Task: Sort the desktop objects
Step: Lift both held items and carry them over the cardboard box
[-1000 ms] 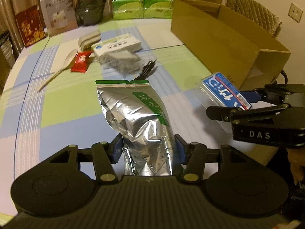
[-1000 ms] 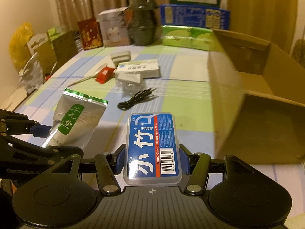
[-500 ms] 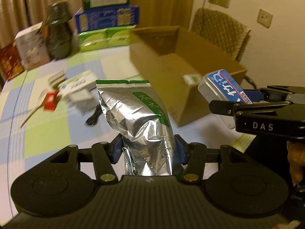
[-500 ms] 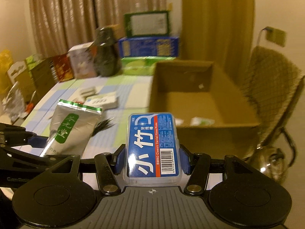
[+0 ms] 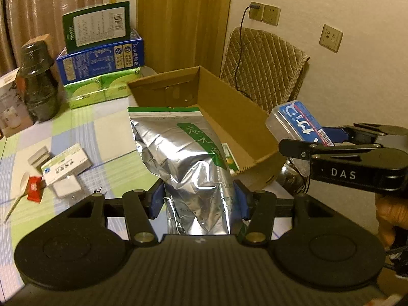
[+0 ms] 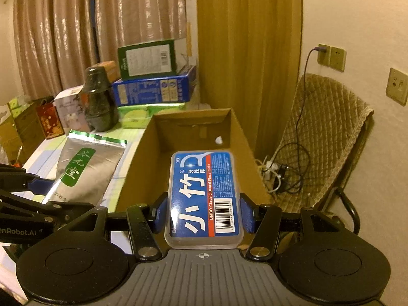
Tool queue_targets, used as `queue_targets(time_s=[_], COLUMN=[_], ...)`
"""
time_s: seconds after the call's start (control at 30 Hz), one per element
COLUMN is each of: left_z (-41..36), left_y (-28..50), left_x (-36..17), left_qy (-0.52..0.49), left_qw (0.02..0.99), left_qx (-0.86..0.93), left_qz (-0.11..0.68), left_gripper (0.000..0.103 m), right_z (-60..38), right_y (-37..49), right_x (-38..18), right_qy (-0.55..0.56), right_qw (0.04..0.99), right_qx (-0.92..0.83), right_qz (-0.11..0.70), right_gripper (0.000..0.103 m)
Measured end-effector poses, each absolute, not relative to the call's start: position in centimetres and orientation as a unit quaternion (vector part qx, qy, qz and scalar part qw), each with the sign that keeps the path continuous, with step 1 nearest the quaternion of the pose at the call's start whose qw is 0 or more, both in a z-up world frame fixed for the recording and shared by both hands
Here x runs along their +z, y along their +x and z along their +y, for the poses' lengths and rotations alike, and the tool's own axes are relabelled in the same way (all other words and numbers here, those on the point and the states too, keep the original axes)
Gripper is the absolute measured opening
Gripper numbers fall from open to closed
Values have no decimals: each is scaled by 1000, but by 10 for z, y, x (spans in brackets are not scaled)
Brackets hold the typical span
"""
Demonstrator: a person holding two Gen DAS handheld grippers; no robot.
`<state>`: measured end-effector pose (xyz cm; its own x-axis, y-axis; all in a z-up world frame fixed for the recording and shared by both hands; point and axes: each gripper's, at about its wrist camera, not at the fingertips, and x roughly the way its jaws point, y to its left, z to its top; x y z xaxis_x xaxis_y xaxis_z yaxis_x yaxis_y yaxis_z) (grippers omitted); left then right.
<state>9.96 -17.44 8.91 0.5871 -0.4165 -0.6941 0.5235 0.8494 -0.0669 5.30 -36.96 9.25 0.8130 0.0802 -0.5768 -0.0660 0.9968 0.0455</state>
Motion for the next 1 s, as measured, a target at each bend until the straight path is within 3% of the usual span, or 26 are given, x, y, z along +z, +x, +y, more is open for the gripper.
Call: queue_targets(time_s=[1.0], left_z=[-220], left_y=[191], left_x=[92], left_qy=[65], left_qw=[882], left_qx=[-256], left_qz=[390], left_gripper=[50], right_z=[-403], right_y=[150], right_x=[89], right_qy=[29], right_qw=[944], right_qx=[44], right_qz=[325], right_gripper=[54])
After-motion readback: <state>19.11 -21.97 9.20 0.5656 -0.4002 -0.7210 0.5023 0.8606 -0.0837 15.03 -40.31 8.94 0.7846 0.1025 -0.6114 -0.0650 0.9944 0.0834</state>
